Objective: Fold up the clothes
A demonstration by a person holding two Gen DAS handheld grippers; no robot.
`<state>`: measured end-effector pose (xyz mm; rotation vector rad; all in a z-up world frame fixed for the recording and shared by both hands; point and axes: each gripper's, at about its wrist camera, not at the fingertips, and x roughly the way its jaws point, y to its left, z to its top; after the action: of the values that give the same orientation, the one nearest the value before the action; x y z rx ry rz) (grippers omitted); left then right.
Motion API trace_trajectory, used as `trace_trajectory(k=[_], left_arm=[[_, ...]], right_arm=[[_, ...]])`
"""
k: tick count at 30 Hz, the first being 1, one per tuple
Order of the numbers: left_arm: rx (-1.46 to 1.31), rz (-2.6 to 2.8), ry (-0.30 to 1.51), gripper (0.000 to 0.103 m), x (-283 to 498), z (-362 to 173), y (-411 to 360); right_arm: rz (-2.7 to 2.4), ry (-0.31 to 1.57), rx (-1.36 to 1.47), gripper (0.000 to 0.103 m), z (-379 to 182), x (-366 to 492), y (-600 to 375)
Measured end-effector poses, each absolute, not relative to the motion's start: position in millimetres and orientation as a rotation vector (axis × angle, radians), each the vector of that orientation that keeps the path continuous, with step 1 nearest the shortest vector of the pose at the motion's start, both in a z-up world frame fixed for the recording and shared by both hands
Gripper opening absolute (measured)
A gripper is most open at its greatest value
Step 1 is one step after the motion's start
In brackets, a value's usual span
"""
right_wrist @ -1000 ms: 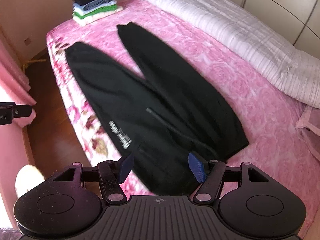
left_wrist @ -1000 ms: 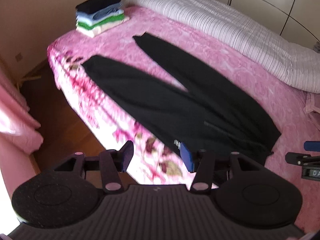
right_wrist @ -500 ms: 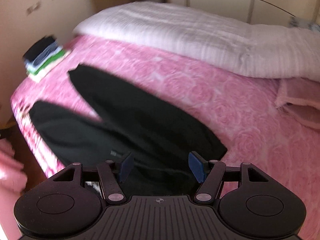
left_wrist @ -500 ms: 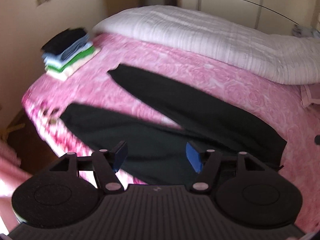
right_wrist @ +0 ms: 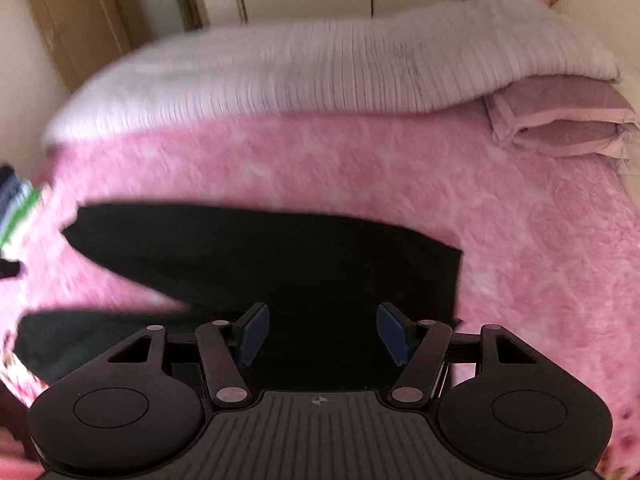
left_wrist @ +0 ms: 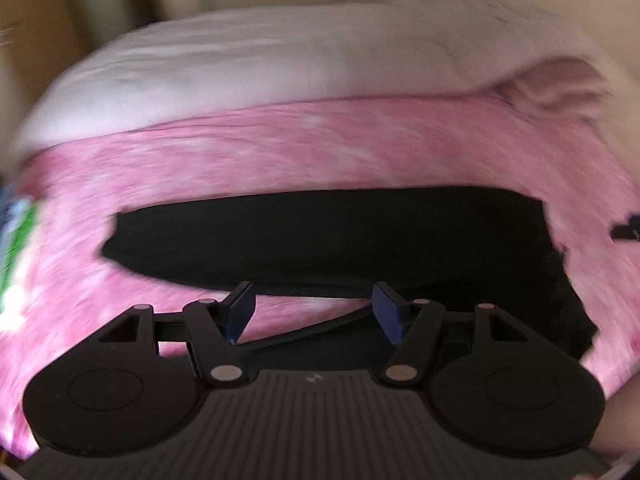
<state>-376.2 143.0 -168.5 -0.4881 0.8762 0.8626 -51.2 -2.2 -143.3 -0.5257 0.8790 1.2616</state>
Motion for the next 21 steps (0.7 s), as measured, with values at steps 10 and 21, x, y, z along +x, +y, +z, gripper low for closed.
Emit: trace_trajectory(k=[10, 21], left_arm=[[-0.423, 0.541, 0.929, 0.057, -335.8, -258.7, 226.5], [-0.37, 0.352, 1.024, 0.046, -275.2, -359.6, 308.1]], right_arm=[[1.131, 0.902, -0.527, 0.064, -199.5, -32.6, 19.9], [1.239, 0.972, -0.76, 0.049, -311.1, 8.1, 103.4]])
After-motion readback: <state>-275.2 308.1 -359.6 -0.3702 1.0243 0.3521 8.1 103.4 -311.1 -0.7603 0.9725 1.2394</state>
